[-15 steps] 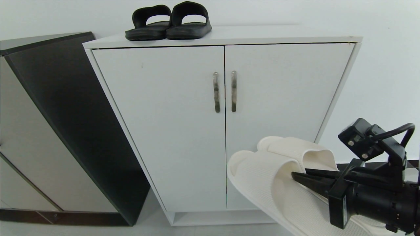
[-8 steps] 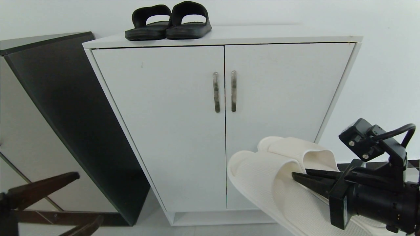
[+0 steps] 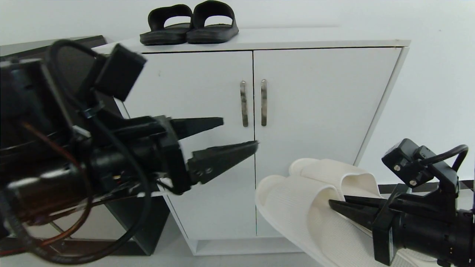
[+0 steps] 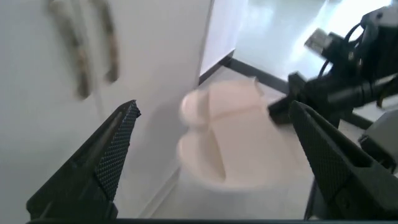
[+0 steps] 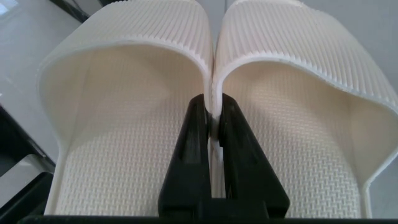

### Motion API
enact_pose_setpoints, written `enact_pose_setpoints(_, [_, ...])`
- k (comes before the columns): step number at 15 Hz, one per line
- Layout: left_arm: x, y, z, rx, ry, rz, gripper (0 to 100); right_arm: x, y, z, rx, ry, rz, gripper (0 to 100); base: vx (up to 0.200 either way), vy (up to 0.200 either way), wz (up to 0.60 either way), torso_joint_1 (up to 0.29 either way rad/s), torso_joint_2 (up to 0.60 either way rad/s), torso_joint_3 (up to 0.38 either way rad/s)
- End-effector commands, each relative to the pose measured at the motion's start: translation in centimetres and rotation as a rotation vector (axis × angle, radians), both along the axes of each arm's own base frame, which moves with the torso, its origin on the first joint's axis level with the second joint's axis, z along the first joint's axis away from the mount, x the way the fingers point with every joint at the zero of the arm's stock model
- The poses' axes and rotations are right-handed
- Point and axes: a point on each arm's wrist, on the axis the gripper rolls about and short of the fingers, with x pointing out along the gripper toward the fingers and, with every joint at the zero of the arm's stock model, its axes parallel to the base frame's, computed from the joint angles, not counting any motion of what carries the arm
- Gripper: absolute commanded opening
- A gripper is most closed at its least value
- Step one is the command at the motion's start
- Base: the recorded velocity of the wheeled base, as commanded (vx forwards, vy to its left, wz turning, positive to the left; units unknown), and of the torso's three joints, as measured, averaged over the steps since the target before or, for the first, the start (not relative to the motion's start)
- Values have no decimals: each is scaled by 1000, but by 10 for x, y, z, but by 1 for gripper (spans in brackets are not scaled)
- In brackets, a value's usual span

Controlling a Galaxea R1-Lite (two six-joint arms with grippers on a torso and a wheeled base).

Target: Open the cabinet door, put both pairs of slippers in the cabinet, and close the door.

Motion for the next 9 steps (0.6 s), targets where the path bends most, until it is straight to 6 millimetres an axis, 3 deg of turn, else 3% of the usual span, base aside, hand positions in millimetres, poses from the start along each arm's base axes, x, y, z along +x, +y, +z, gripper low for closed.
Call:
enact_pose_setpoints(1, [33, -44, -3, 6, 48, -40, 100, 0, 0, -1, 1, 6, 10, 0, 0, 0, 0, 0, 0, 0])
enact_pose_setpoints(5, [54, -55, 20, -79, 100, -122, 100, 0, 0, -1, 2, 7, 11, 0, 0, 0, 0, 0, 0, 0])
enact_pose_setpoints(9, [73, -49, 19, -46, 170, -232, 100, 0, 0, -1, 1, 8, 11, 0, 0, 0, 0, 0, 0, 0])
